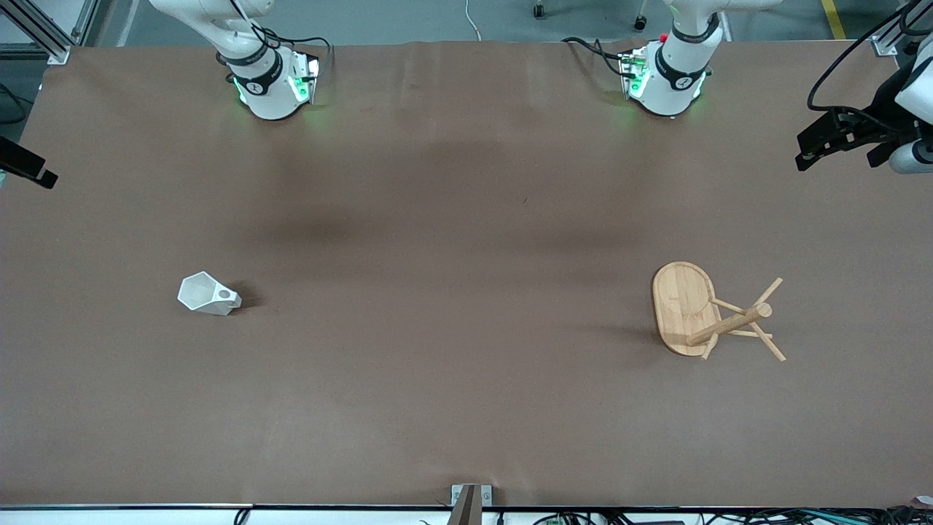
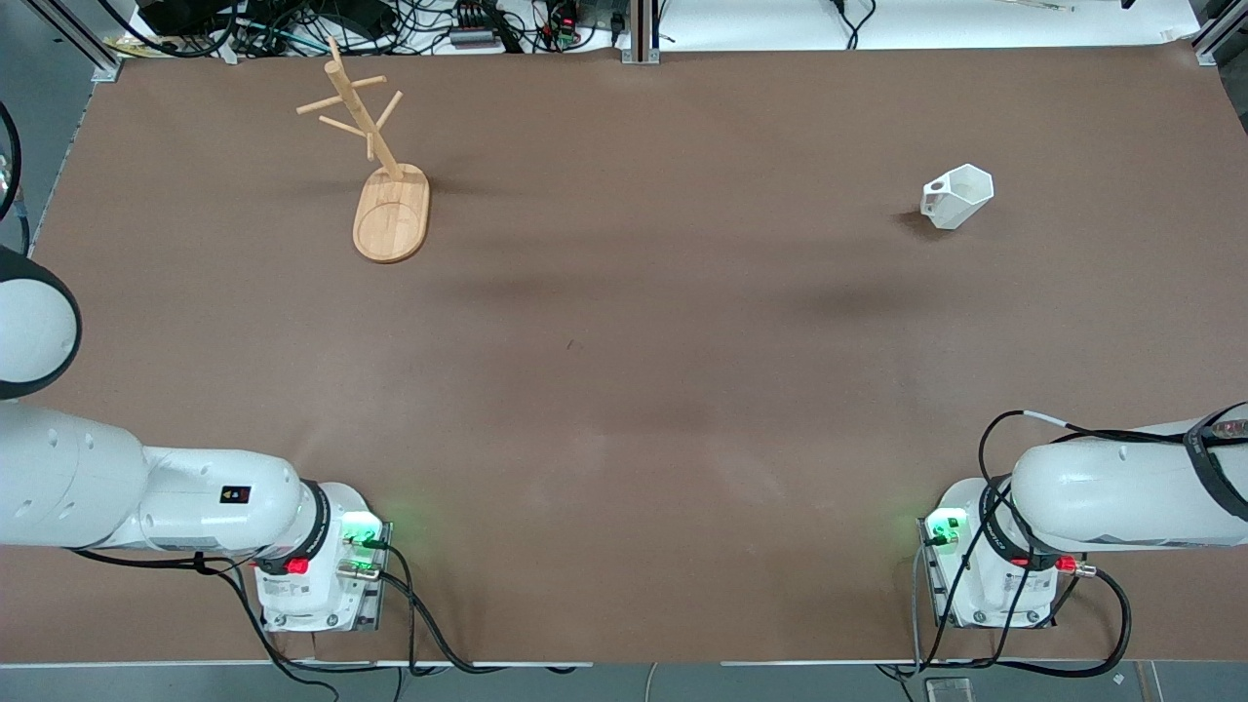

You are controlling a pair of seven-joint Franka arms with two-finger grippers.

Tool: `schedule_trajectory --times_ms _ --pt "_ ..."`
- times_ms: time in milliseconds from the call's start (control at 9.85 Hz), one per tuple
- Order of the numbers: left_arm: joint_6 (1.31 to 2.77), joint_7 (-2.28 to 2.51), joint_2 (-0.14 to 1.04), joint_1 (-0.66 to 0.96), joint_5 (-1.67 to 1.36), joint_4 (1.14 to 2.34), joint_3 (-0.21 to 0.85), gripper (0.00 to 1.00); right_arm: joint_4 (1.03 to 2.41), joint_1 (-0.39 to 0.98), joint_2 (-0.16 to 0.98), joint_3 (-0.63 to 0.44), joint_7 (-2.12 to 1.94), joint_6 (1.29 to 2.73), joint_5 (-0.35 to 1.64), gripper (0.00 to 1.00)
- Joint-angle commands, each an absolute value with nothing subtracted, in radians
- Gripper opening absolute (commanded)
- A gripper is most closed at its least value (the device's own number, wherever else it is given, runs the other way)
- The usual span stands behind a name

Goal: Hang cup on rack

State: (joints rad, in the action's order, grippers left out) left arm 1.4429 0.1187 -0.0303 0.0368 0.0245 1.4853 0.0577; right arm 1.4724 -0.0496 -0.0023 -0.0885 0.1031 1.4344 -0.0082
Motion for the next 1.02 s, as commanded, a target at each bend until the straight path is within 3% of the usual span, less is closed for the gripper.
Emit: schedule_trajectory --times_ms 0,609,914 --pt "1.448 0.129 -0.028 0.035 0.017 1.511 0.061 1.0 1.462 -0.051 -0.002 -0.083 0.101 1.428 -0.023 1.0" --pt "1.448 0.129 -0.026 0.035 0.018 1.514 0.061 1.0 1.465 -0.061 0.006 -0.084 0.08 1.428 -0.023 1.0" --pt "1.448 0.129 -0.026 0.037 0.02 1.514 0.061 1.0 1.482 -0.054 0.115 -0.086 0.072 1.481 -0.018 1.0"
